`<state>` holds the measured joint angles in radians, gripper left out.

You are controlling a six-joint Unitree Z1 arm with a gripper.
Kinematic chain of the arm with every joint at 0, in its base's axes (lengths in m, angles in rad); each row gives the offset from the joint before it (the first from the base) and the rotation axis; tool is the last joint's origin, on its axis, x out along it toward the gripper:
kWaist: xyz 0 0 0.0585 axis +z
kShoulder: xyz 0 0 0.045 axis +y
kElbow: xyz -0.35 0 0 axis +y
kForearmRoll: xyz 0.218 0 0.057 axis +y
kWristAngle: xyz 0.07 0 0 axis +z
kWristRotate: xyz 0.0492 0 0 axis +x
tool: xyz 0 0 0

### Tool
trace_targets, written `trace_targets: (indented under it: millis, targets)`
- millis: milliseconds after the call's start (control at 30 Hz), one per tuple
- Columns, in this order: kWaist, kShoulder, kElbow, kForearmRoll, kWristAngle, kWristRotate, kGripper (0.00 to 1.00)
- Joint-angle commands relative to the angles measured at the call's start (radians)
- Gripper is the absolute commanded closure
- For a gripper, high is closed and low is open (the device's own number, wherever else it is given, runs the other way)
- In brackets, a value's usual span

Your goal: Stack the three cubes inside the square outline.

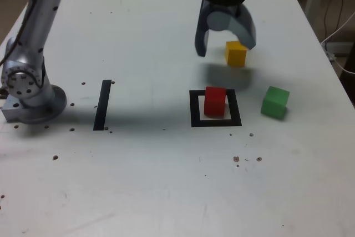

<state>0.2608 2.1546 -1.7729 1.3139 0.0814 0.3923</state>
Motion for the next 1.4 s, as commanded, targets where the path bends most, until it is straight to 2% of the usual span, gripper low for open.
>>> trace_targets:
  millis: [0,233,367,467,567,667,1367]
  targets:
    - [0.014,0.039,-0.039,0.020,-0.008,0.000,0.01]
    - [0.046,0.142,-0.157,0.070,-0.030,0.003,0.04]
    - [0.056,0.195,-0.220,0.099,-0.037,0.005,0.12]
    - [0.059,0.220,-0.255,0.117,-0.039,0.005,0.29]
    - [0.057,0.228,-0.275,0.116,-0.037,0.013,0.56]
    - [0.053,0.227,-0.281,0.110,-0.036,0.019,0.70]
    - [0.047,0.226,-0.272,0.120,-0.040,0.020,0.71]
